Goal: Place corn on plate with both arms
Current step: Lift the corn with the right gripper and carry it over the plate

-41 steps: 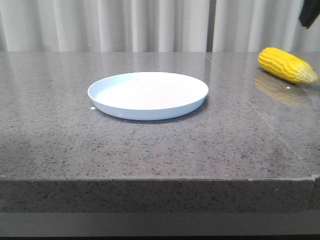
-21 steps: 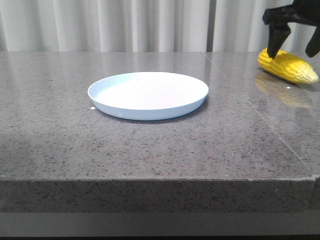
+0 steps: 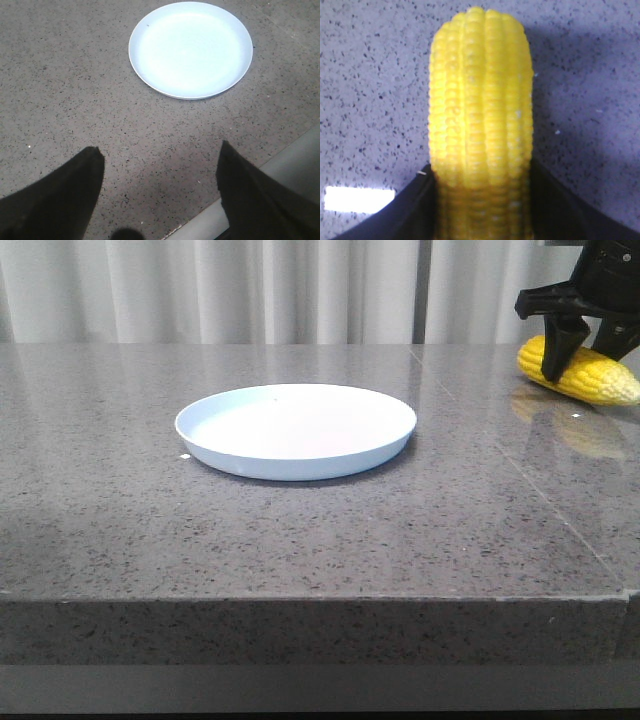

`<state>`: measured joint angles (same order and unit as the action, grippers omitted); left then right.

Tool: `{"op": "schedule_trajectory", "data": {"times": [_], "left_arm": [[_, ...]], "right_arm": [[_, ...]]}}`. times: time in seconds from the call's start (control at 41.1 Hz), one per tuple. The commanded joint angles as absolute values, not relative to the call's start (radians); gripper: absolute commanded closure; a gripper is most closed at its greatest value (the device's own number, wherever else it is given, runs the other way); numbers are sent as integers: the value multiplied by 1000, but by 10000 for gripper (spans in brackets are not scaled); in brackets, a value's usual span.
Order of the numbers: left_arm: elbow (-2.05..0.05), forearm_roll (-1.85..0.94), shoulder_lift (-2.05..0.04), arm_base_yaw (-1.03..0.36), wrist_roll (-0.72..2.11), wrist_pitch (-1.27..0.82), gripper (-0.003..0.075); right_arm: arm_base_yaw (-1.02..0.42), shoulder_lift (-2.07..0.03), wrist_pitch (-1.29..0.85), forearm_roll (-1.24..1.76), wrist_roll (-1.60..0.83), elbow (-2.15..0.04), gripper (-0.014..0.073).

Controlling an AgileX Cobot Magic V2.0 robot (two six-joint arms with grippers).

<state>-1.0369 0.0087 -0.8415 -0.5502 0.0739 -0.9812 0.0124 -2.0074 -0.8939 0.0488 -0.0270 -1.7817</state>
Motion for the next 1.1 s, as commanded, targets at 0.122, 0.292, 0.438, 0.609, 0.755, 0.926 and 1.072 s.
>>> {"op": "schedule_trajectory", "data": {"times": [0.122, 0.292, 0.438, 0.609, 0.755, 0.926, 1.072], "left_arm": [[-1061, 7, -840, -557, 62, -916, 247], [-1061, 7, -840, -557, 62, -916, 247], [-1061, 7, -840, -557, 62, -916, 247], [-1061, 7, -840, -557, 62, -916, 247], [-1061, 7, -840, -557, 62, -916, 247], [-1061, 7, -840, -557, 62, -916, 247], [-1061, 7, -840, -557, 62, -916, 247]], "right_arm": [[17, -1892, -937, 102, -39, -1871, 323], [5, -1806, -992, 188, -39, -1884, 323], [-55, -1725, -998, 195, -39, -1884, 323], [-190, -1656, -1011, 207, -39, -1884, 323], [-330, -1647, -1030, 221, -39, -1884, 323], [-467, -1676, -998, 229, -39, -1870, 323], [-523, -1737, -949, 233, -39, -1860, 323]]}}
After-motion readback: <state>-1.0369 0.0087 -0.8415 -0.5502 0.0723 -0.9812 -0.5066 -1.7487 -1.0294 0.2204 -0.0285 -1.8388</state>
